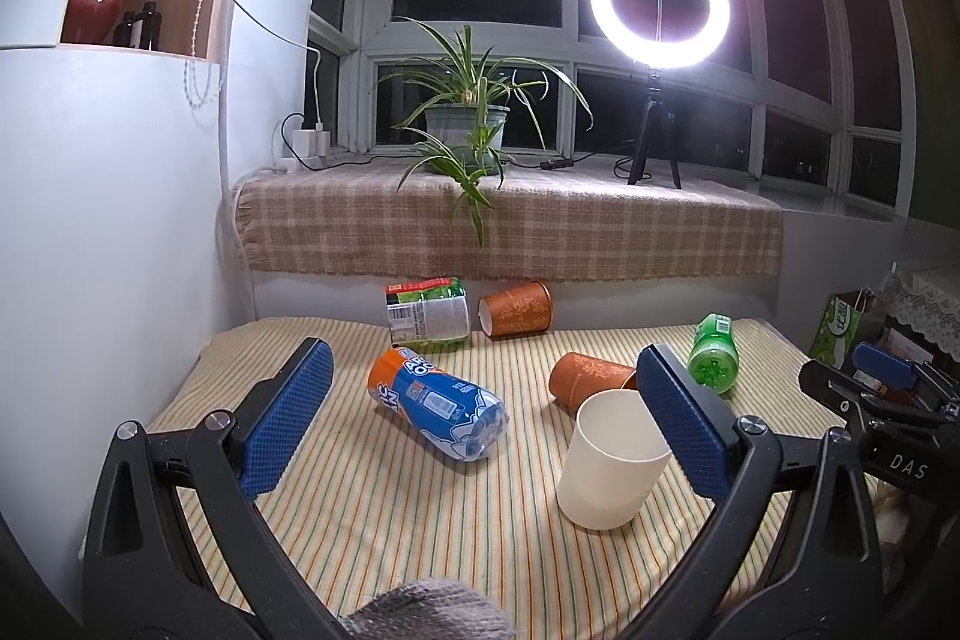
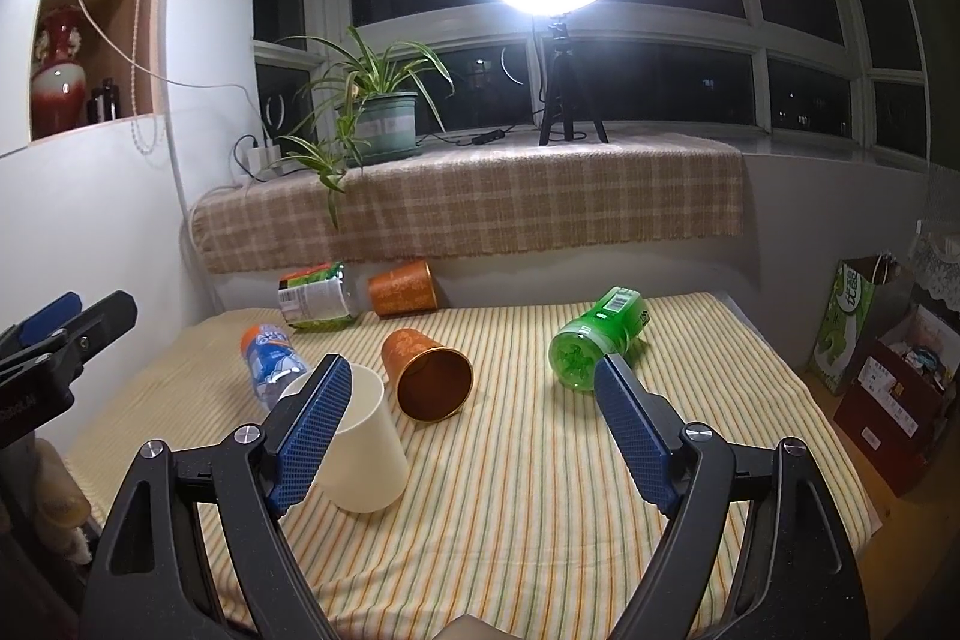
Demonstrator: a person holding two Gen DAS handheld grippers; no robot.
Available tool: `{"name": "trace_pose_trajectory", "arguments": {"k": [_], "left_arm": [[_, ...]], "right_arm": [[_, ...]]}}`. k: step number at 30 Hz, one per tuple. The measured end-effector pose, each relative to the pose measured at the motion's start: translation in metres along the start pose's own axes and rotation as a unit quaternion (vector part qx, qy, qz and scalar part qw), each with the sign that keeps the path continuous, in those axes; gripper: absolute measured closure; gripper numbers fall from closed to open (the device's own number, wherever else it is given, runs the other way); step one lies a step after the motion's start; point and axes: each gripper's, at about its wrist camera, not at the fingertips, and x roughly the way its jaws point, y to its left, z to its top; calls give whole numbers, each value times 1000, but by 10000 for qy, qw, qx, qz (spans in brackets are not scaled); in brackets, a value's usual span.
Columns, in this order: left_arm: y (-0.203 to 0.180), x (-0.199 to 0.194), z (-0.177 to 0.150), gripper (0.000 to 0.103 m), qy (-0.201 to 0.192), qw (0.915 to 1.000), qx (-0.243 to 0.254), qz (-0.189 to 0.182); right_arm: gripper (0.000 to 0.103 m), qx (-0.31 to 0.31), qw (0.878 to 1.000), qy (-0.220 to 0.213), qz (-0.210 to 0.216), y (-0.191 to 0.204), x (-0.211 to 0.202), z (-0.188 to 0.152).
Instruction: Flip cup upright
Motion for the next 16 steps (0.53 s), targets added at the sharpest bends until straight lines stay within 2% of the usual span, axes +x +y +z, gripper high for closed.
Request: {"name": "trace_pose_trajectory", "arguments": {"k": [16], "left_arm": [[0,1,0,0,7,10000,6,-11]], "right_arm": [[20,82,9999,107,49,-1,4,-3]]}}
